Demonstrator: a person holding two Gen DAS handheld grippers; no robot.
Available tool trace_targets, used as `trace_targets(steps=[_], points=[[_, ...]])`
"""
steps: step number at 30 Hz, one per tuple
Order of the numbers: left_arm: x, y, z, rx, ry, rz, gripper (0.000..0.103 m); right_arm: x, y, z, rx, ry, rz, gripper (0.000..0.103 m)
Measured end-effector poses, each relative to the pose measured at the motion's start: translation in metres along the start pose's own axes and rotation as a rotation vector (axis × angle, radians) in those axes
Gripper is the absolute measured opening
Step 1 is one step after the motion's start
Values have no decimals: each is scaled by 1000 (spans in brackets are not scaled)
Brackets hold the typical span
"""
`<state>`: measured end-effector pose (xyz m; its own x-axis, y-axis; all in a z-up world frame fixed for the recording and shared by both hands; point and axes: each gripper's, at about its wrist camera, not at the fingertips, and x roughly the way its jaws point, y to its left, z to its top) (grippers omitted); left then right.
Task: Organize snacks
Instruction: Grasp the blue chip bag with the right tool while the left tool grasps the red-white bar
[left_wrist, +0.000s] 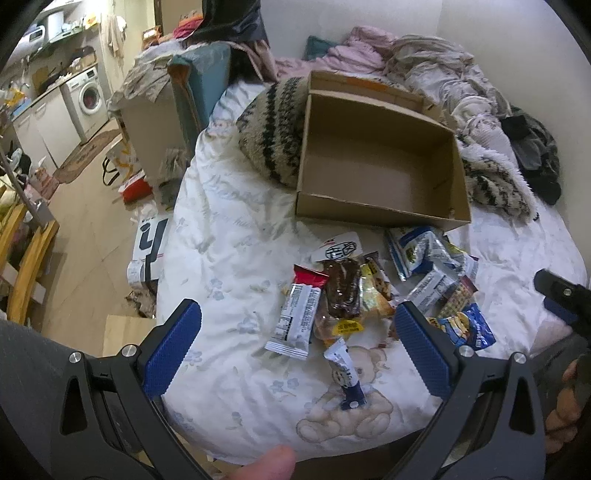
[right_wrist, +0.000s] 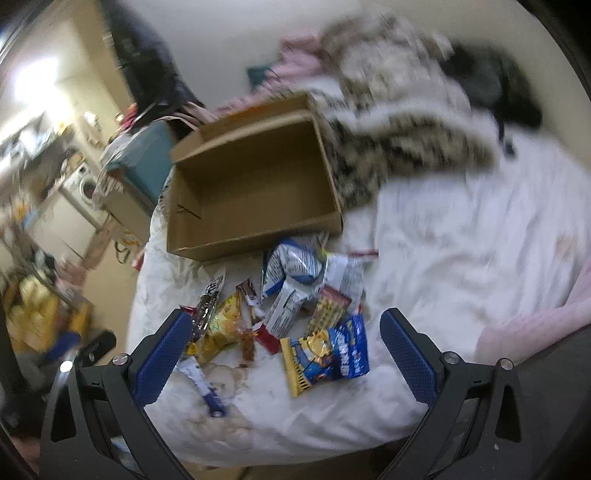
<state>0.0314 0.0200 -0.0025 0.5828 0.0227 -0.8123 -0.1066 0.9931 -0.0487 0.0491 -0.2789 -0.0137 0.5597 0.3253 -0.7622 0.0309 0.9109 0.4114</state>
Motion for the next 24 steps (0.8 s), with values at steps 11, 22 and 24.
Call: trace_targets(steps=[11, 22, 24], points=[[28, 5, 0, -37, 109, -13, 103, 130, -44, -18, 218, 489, -123, 103], [34, 3, 2, -17, 123, -12, 103, 144, -46, -31, 210, 510, -152, 59], [35, 4, 2, -21, 125, -14, 103, 136, -48, -34, 210, 498, -139, 46]])
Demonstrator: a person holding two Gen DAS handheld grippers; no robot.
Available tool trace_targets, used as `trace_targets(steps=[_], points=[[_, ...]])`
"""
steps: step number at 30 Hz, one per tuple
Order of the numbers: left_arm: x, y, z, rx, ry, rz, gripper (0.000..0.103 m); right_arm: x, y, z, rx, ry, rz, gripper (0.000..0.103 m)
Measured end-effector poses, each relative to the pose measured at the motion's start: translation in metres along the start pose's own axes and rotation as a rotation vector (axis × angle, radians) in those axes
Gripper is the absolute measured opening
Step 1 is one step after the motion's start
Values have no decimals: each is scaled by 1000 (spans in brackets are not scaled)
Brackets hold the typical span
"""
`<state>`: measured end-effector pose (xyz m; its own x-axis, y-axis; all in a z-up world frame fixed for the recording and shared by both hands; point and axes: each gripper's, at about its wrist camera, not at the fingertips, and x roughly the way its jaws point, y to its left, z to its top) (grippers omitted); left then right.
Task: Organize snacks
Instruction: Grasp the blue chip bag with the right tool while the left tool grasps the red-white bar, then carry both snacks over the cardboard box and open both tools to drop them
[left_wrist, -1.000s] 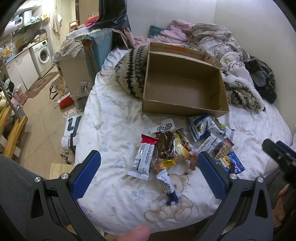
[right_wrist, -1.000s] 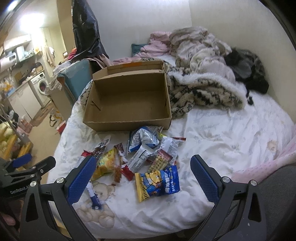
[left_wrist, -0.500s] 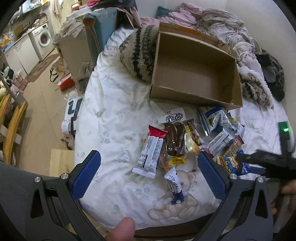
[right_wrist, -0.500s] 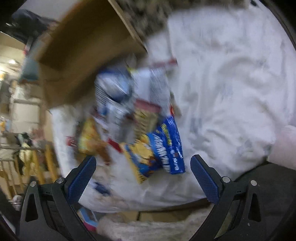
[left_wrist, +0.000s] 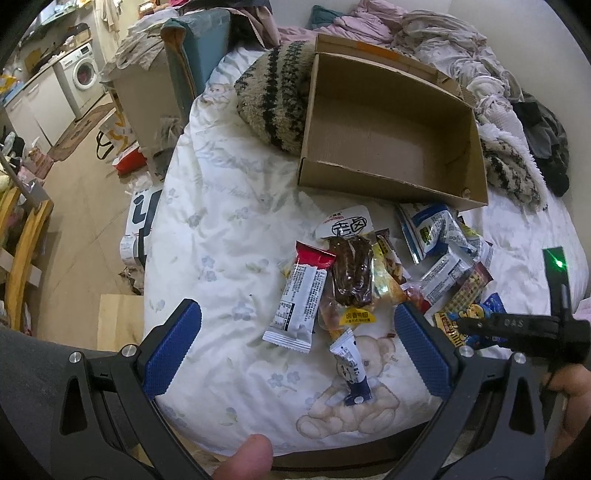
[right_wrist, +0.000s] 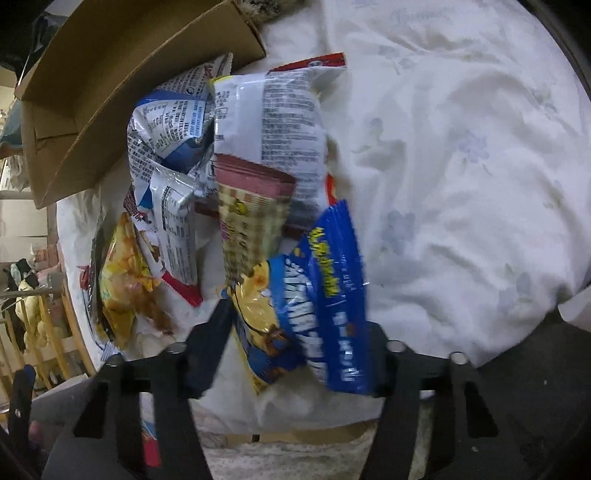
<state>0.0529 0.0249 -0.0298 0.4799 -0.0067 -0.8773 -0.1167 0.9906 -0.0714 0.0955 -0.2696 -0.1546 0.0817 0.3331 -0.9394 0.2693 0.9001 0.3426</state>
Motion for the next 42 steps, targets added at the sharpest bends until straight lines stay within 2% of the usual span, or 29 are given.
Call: trace_targets(steps=[7, 13, 16, 18, 23, 24, 27, 30, 35, 36, 37, 38, 39, 40, 42], points=[[-1, 1, -1, 9, -3, 7, 103, -45, -8, -10, -19, -64, 66, 37], [-1, 8, 2, -17, 25, 13, 103, -107, -7, -19, -79, -211, 85, 36], [0, 11, 11, -12, 38, 39, 103, -134, 5, -17, -157, -301, 204, 36], [0, 15, 20, -7, 44, 53, 103, -139, 16, -12, -211, -311, 287, 36], [17, 32, 37, -49, 117, 41, 103, -139, 30, -3, -282, -345, 341, 36], [22, 32, 38, -47, 136, 36, 101, -132, 35, -2, -280, -342, 349, 36], [46, 26, 37, -11, 204, 25, 85, -113, 36, 4, -251, -310, 377, 36], [71, 14, 30, 38, 273, 12, 77, -104, 36, 0, -232, -287, 373, 36], [107, 3, 23, 41, 384, -75, 75, -101, 37, 0, -240, -276, 378, 36], [116, 5, 22, 21, 410, -101, 68, -100, 37, 1, -242, -272, 379, 36], [121, 7, 21, -7, 428, -135, 55, -98, 38, 2, -241, -266, 380, 36], [126, 9, 20, -30, 445, -170, 49, -96, 38, 4, -240, -260, 380, 36], [127, 10, 20, -41, 447, -190, 34, -94, 39, 4, -239, -256, 380, 36], [126, 9, 20, -41, 445, -205, 29, -92, 39, 4, -241, -252, 379, 36], [120, 3, 19, 6, 420, -186, 29, -91, 41, 6, -250, -252, 374, 36]])
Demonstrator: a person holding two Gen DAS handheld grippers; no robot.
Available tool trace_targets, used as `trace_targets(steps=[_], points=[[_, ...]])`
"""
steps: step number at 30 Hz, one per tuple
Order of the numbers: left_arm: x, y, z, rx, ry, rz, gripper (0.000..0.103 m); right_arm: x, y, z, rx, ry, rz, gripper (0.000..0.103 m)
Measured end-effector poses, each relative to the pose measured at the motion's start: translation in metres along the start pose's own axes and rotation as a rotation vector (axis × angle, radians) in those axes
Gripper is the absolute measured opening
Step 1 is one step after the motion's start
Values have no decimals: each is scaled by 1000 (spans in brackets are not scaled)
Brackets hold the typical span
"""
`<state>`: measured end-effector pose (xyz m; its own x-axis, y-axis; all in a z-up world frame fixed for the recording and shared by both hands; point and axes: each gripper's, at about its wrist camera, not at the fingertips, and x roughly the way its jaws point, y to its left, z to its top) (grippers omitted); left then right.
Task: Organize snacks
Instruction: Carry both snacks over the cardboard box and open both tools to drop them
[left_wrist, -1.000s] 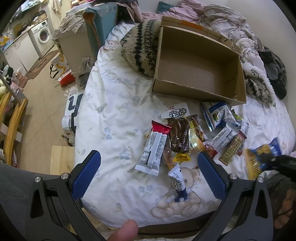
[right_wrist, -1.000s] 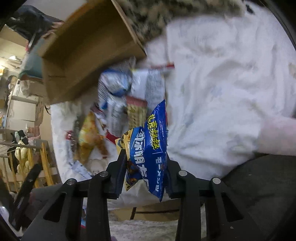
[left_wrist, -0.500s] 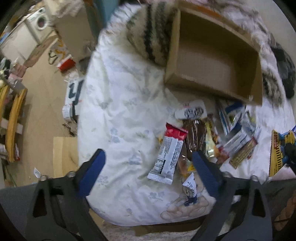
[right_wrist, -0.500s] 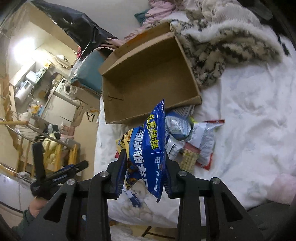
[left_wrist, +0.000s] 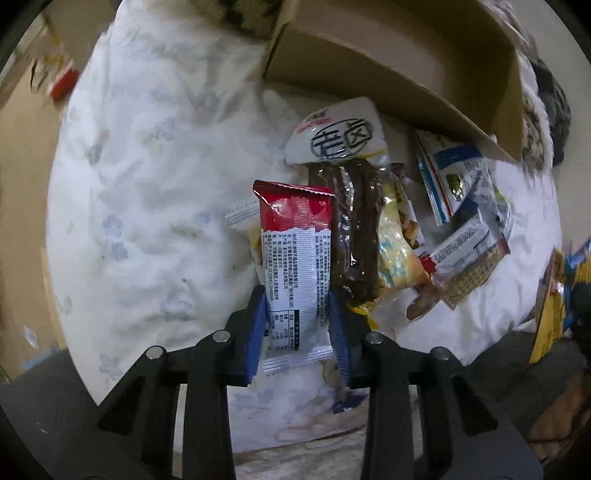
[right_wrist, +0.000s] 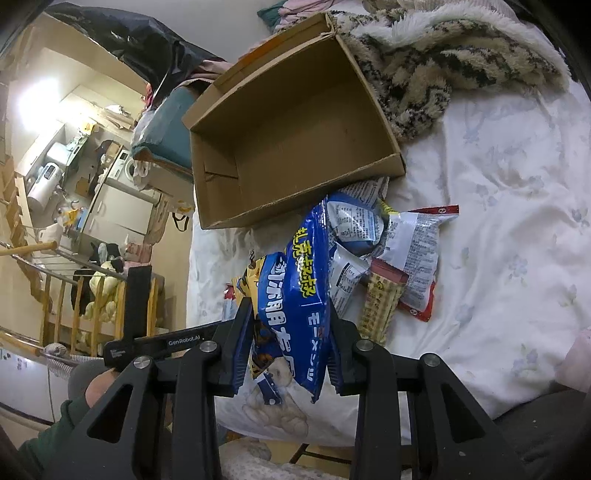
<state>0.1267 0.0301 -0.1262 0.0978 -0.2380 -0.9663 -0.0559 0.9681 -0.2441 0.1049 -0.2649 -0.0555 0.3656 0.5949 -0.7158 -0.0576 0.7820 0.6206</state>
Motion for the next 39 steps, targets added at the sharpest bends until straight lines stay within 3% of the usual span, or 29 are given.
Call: trace_targets(steps=[4, 8, 12, 19, 28, 39], points=[[-8, -8, -8, 21, -37, 22, 29, 1, 2, 0, -12, 0, -1, 36], [-35, -27, -23, 73, -149, 103, 29, 1, 2, 0, -27, -6, -7, 36], [-65, -38, -29, 63, -220, 81, 29, 3, 6, -2, -41, -1, -10, 36], [-114, -50, -32, 93, -357, 105, 29, -3, 13, -3, -72, -16, -1, 36], [-131, -66, -8, 120, -396, 101, 29, -21, 24, 14, -87, -65, 23, 36], [-131, -84, 54, 156, -398, 111, 29, -3, 39, 89, -114, -93, 19, 36]])
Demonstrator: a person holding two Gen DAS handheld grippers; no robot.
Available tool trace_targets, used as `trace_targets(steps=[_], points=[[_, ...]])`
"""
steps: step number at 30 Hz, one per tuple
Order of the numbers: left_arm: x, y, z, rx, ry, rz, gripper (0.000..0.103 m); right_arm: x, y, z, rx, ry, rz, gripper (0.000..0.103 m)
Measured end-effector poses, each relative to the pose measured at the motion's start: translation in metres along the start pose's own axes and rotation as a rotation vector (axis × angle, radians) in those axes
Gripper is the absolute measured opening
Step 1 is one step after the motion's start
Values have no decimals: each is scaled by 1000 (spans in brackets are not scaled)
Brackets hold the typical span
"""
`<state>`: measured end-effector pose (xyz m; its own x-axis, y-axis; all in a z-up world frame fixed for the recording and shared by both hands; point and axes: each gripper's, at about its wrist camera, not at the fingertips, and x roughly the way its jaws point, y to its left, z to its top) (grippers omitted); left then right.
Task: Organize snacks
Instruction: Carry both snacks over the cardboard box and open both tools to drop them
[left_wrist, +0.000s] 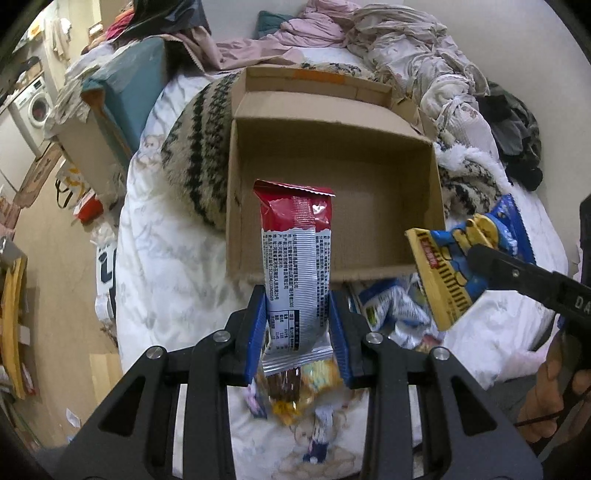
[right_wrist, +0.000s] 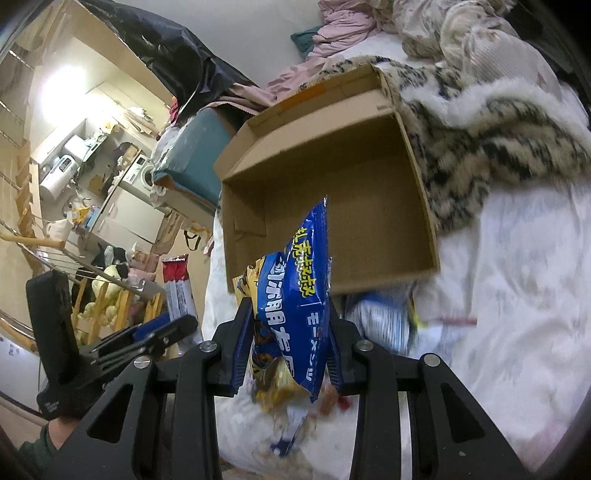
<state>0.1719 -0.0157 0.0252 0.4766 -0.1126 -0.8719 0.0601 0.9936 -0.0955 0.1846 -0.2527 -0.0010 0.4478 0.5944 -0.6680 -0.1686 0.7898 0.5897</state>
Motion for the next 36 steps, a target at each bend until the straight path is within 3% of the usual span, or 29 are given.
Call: trace_targets(steps=[5, 9, 11, 22, 36], points=[[24, -1, 33, 3, 7, -5, 29, 22, -1, 29, -16, -10, -23, 36], [56, 8, 55, -23, 57, -31, 29, 49, -5, 50, -39, 1, -48, 36], [70, 12, 60, -17, 53, -7, 29, 60, -10, 56, -40, 8, -57, 36], [125, 17, 52, -22, 137, -6, 29, 113, -43, 44, 3, 109, -112, 36], [132, 13, 50, -17, 141, 2, 30, 122, -44, 44, -8, 130, -133, 39]])
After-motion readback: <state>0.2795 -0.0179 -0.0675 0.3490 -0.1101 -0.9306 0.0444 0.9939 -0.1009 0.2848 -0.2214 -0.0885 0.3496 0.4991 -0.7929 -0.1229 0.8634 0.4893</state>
